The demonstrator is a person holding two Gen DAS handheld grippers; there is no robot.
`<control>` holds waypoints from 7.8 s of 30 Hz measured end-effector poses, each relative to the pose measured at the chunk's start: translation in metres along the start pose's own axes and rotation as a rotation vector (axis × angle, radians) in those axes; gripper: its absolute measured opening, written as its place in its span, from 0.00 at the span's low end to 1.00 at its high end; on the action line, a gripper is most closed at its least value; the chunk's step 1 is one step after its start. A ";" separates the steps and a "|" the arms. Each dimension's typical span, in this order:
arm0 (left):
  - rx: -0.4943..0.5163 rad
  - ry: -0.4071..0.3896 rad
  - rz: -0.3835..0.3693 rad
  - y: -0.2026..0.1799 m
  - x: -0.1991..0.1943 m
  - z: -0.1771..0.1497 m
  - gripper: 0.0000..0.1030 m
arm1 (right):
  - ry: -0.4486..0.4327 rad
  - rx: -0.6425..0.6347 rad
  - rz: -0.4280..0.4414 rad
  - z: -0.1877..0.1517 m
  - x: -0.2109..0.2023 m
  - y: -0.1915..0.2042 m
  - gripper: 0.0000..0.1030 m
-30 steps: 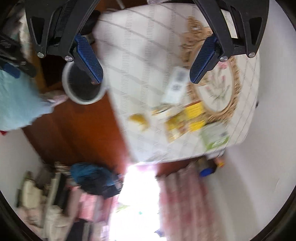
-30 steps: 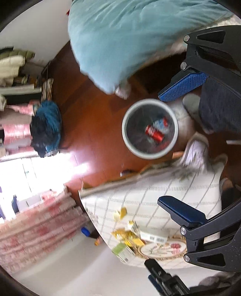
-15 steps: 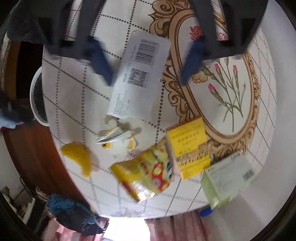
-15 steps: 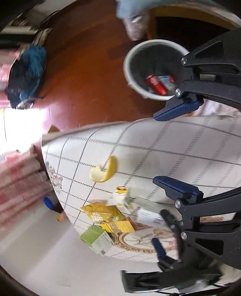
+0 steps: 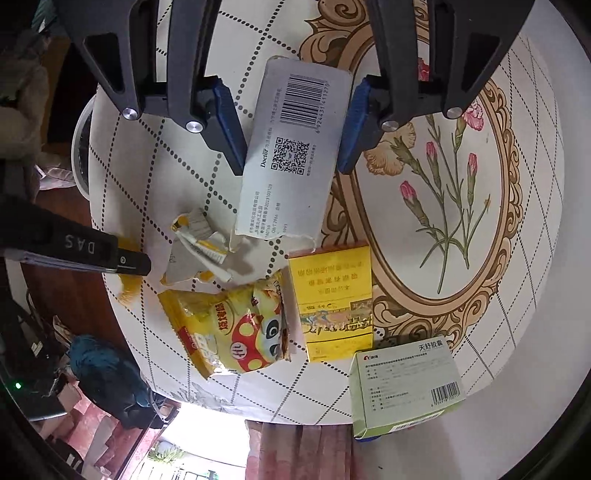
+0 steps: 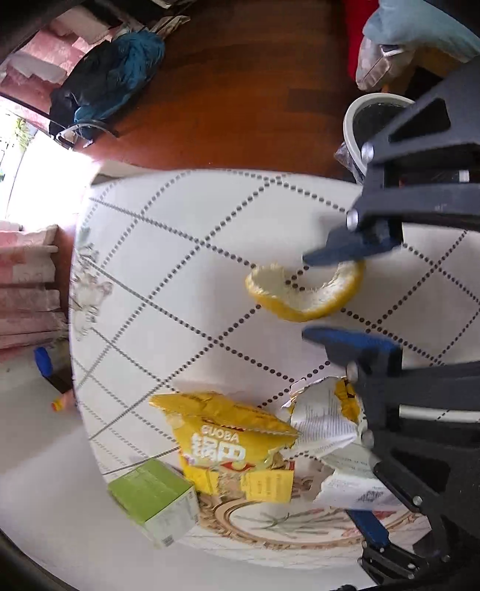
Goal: Collect trash
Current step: 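Grasp the white barcode box with the left gripper while the right grasps the lemon peel, then carry the box and lemon peel over the bin and release both, then grasp the yellow snack bag with the right gripper, left tool approaching the green box, then drop the snack bag in the bin with the right gripper while the left drops the cigarette box, then grasp the white-yellow wrapper with the right gripper while the left moves toward the green box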
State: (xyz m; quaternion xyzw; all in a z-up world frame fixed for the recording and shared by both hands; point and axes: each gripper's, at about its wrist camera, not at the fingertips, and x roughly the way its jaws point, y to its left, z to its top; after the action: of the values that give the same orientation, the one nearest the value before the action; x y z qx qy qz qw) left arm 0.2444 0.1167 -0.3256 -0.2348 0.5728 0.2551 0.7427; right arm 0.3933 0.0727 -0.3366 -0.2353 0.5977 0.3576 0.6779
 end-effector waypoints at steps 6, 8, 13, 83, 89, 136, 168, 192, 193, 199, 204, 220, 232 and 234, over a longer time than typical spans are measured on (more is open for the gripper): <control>0.009 -0.058 0.024 0.002 -0.018 0.013 0.45 | -0.051 0.058 0.010 -0.017 -0.023 -0.010 0.11; 0.008 -0.081 0.024 0.004 -0.030 0.012 0.45 | -0.074 0.078 0.018 -0.027 -0.036 -0.014 0.11; 0.013 -0.159 0.021 -0.001 -0.069 0.004 0.45 | -0.135 0.107 0.032 -0.055 -0.071 -0.021 0.11; 0.263 -0.109 -0.108 -0.220 -0.069 0.010 0.91 | -0.122 0.585 -0.110 -0.242 -0.115 -0.265 0.98; 0.137 -0.241 0.031 -0.116 -0.111 0.033 0.91 | -0.228 0.483 -0.048 -0.194 -0.162 -0.196 0.99; -0.092 -0.030 0.087 0.035 0.042 0.096 0.51 | -0.053 0.227 0.065 0.035 -0.010 -0.037 0.45; 0.215 -0.311 -0.139 -0.137 -0.137 0.024 0.50 | -0.360 0.449 -0.019 -0.146 -0.198 -0.167 0.42; 0.357 0.228 -0.366 -0.325 0.045 0.003 0.68 | -0.066 0.717 0.002 -0.263 -0.041 -0.344 0.42; 0.350 0.225 -0.360 -0.324 0.046 0.005 0.86 | -0.059 0.712 0.004 -0.262 -0.036 -0.344 0.43; 0.358 0.188 -0.291 -0.312 0.042 0.002 0.93 | -0.014 0.703 0.008 -0.256 -0.019 -0.340 0.96; 0.379 0.107 -0.194 -0.295 0.025 -0.003 0.93 | -0.028 0.675 -0.048 -0.247 -0.030 -0.322 0.99; 0.376 -0.121 -0.084 -0.245 -0.068 -0.027 0.93 | -0.144 0.612 -0.233 -0.262 -0.135 -0.270 0.99; 0.242 -0.301 -0.051 -0.156 -0.153 -0.001 0.93 | -0.290 0.546 -0.163 -0.236 -0.221 -0.194 0.99; 0.200 -0.316 -0.008 -0.126 -0.151 0.002 0.93 | -0.299 0.500 -0.127 -0.216 -0.224 -0.168 0.99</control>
State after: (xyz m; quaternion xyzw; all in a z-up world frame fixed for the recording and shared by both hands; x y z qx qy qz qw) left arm 0.2950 0.0060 -0.1718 -0.1189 0.4704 0.2277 0.8442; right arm 0.3770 -0.2410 -0.1739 -0.0427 0.5449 0.1867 0.8164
